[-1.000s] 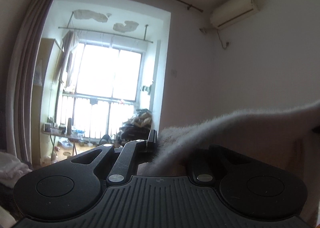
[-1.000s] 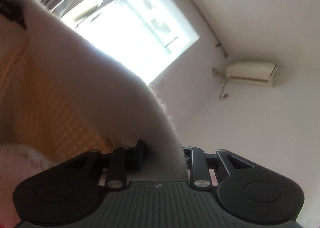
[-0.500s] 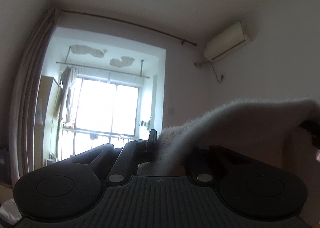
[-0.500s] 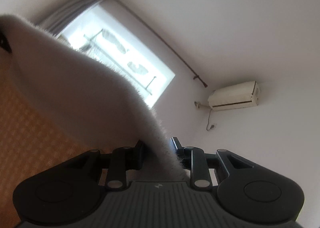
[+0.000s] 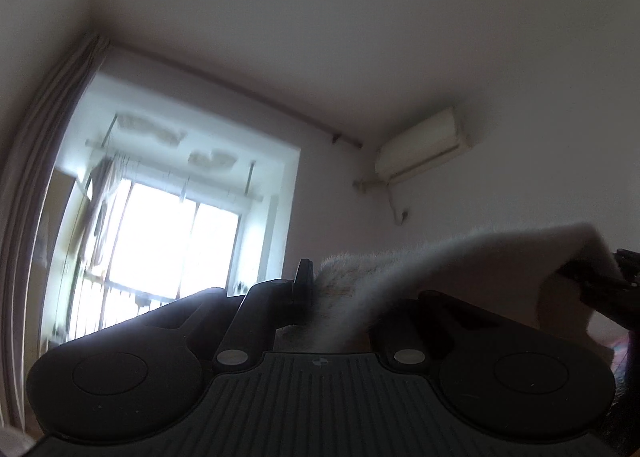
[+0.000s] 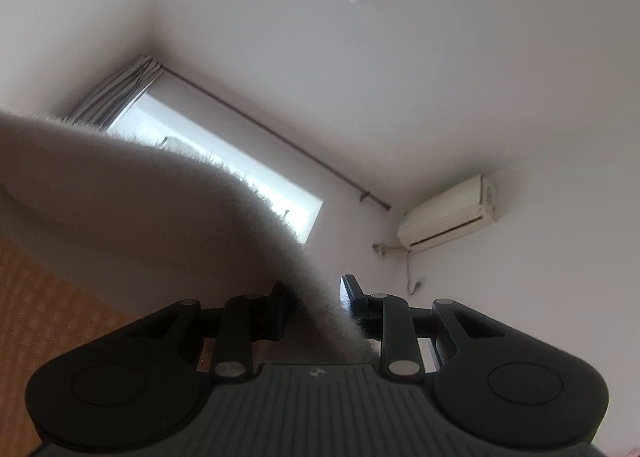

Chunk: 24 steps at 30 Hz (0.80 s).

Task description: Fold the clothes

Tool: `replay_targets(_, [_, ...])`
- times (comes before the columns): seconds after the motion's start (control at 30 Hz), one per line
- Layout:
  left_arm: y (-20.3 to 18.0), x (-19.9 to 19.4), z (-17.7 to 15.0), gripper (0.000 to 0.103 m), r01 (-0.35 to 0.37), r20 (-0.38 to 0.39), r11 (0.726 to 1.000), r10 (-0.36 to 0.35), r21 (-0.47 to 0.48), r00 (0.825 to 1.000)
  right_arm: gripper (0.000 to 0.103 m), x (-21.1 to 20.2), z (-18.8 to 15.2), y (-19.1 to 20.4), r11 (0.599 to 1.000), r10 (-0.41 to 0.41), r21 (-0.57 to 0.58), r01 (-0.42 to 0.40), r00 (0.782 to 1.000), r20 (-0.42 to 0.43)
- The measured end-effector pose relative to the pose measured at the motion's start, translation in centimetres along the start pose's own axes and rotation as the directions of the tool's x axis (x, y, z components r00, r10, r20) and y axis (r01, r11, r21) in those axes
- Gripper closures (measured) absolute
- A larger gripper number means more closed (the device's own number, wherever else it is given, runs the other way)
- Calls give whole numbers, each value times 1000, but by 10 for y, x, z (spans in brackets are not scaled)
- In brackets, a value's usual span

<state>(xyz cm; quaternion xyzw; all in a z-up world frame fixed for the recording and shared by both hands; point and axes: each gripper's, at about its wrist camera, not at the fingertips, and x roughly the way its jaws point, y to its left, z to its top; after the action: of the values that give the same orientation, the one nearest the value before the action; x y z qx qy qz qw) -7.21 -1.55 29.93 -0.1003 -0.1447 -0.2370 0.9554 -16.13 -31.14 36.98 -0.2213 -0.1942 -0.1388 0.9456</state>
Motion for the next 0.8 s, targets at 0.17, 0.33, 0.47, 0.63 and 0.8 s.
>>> replay_targets(0.17, [33,23,-74,94,-80,-207,994,63,-78,976,68,22,-56,31,997,72,-15,-74,989,-127])
replay_targets(0.33, [71,69,-194,94,-241,-414,969,197,-56,888,69,47,-170,103,981,127,-108,-163,950,-285])
replay_targets(0.47, [108,114,-282,94,-332,-558,943,275,-1,783,70,75,-247,165,955,147,-189,-227,920,-364])
replay_targets(0.63, [154,155,-343,92,-384,-618,922,328,46,715,70,126,-317,227,942,201,-143,-304,851,-485])
replay_targets(0.8, [180,185,-365,88,-398,-625,911,371,104,686,70,177,-377,269,944,209,-102,-314,807,-553])
